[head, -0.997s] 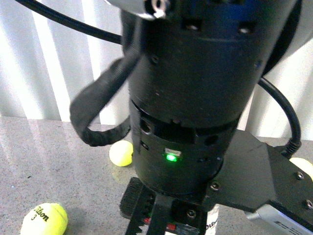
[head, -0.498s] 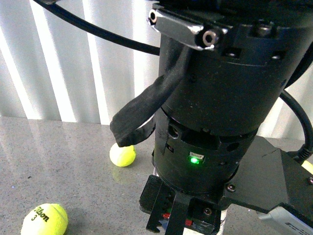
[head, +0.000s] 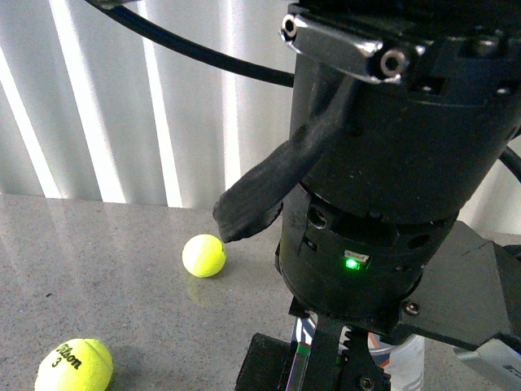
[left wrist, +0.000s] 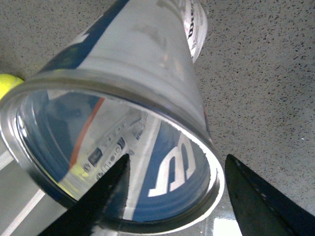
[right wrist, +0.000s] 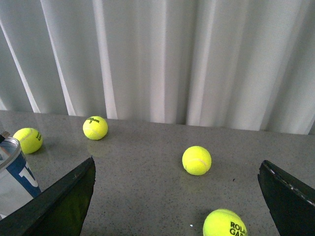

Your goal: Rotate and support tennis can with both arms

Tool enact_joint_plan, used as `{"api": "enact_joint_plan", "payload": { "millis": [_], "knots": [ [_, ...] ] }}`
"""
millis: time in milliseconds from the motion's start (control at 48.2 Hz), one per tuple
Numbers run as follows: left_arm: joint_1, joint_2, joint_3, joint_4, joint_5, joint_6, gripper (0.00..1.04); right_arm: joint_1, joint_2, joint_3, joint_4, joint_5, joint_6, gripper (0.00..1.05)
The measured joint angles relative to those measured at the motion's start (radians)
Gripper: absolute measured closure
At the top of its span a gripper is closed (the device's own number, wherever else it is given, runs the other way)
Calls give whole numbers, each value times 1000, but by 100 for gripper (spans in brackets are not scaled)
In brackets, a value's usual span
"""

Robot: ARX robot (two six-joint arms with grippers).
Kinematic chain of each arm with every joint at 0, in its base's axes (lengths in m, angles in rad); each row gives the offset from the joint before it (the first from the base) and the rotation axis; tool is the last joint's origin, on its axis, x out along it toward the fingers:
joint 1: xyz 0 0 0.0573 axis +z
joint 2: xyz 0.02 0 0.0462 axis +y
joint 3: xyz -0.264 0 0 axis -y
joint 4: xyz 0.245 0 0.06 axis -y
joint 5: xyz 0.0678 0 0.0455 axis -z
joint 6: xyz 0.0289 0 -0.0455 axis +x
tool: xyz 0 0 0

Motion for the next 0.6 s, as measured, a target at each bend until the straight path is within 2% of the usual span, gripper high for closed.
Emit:
{"api": "enact_joint_plan", "payload": {
  "millis": [291,602],
  "knots": [
    [2,1,16,7,-5,-12,5,0,0,0,0,0,0,7],
    [-5,8,82,25,31,-88,7,0,0,0,0,0,0,7]
  ]
}}
